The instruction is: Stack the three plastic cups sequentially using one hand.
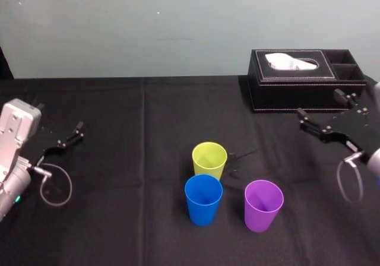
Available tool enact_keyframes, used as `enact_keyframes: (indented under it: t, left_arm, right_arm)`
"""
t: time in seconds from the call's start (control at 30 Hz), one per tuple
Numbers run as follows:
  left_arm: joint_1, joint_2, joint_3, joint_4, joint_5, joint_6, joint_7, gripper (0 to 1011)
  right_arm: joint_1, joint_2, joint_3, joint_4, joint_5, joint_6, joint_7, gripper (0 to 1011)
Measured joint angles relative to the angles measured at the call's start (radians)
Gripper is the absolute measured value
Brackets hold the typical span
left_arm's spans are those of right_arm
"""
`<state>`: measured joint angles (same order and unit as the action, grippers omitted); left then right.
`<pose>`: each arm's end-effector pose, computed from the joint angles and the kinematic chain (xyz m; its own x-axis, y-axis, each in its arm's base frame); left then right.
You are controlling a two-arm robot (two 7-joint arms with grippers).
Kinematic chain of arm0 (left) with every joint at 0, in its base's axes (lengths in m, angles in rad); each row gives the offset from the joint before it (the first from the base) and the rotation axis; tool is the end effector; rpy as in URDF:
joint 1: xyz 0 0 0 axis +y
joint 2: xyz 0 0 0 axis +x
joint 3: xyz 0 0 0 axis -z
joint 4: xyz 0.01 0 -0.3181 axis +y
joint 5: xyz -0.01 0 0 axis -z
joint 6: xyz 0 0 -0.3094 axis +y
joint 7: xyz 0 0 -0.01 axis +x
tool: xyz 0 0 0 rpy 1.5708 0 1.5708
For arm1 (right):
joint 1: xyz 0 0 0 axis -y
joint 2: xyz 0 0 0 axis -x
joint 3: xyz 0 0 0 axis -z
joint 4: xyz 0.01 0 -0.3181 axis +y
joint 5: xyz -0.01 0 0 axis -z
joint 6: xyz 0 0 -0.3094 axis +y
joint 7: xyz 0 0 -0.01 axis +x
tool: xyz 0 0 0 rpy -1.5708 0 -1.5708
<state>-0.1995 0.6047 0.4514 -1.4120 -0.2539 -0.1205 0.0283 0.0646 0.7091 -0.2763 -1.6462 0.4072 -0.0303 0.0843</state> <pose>0.3632 0.0985 -0.3251 0.2923 0.8803 0.3737 -0.9553 0.2873 0.0703 0.3348 -0.1297 -0.2679 0.3414 -0.8959 0.2842 0.9386 0.3409 -0.0529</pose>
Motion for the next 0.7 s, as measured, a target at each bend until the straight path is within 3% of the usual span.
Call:
enact_keyframes:
  t: [0.2, 0.23, 0.7]
  left_arm:
    - [0.000, 0.000, 0.000, 0.000, 0.000, 0.000, 0.000, 1010]
    - [0.000, 0.000, 0.000, 0.000, 0.000, 0.000, 0.000, 1010]
    - [0.000, 0.000, 0.000, 0.000, 0.000, 0.000, 0.000, 1010]
  right_arm:
    - [-0.047, 0.057, 0.062, -0.057, 0.052, 0.027, 0.064, 1004]
    - [-0.068, 0.081, 0.083, -0.075, 0.070, 0.035, 0.094, 1004]
    - [-0.189, 0.202, 0.156, -0.125, 0.130, 0.052, 0.298, 1004]
